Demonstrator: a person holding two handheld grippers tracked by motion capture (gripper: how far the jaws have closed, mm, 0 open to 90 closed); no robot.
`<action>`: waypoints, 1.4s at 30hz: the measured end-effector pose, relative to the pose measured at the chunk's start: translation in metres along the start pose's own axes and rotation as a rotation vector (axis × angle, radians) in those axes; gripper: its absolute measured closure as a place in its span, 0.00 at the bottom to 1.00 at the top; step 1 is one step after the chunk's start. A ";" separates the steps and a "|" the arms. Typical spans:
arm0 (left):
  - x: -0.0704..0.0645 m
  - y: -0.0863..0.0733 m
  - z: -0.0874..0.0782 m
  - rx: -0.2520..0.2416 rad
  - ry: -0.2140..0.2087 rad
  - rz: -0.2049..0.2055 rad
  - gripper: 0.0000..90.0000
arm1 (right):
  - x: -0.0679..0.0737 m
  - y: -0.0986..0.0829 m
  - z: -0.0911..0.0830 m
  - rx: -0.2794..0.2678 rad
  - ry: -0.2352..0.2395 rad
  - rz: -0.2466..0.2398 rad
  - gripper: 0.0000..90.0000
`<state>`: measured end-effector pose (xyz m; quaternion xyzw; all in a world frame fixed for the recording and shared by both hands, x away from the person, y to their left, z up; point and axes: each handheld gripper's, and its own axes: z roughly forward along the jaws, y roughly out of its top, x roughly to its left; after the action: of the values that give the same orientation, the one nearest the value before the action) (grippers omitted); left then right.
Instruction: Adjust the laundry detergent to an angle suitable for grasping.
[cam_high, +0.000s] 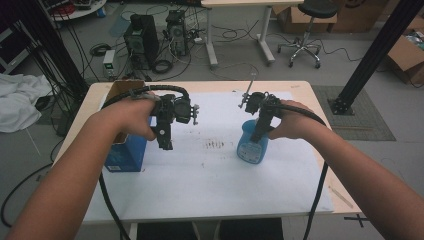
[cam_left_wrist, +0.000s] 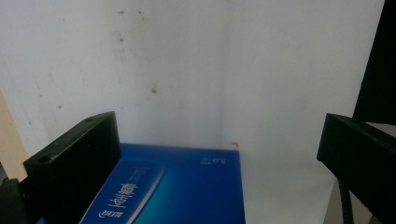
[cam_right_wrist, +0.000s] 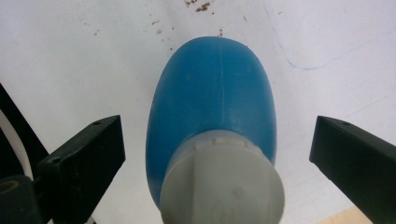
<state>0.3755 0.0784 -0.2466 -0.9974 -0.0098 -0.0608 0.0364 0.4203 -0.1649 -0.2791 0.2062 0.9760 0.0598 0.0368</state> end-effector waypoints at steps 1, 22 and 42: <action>0.000 0.000 0.000 0.000 0.000 0.000 0.00 | 0.000 0.000 -0.001 0.000 0.000 -0.003 0.02; 0.002 0.000 -0.001 -0.003 -0.007 0.005 0.00 | -0.005 -0.009 -0.027 -0.024 0.004 -0.071 0.00; 0.001 0.006 -0.005 -0.002 -0.007 0.020 0.00 | -0.006 -0.027 -0.066 -0.017 0.000 -0.223 0.00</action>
<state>0.3765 0.0718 -0.2417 -0.9978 0.0000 -0.0567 0.0358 0.4084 -0.1981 -0.2166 0.0959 0.9923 0.0636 0.0448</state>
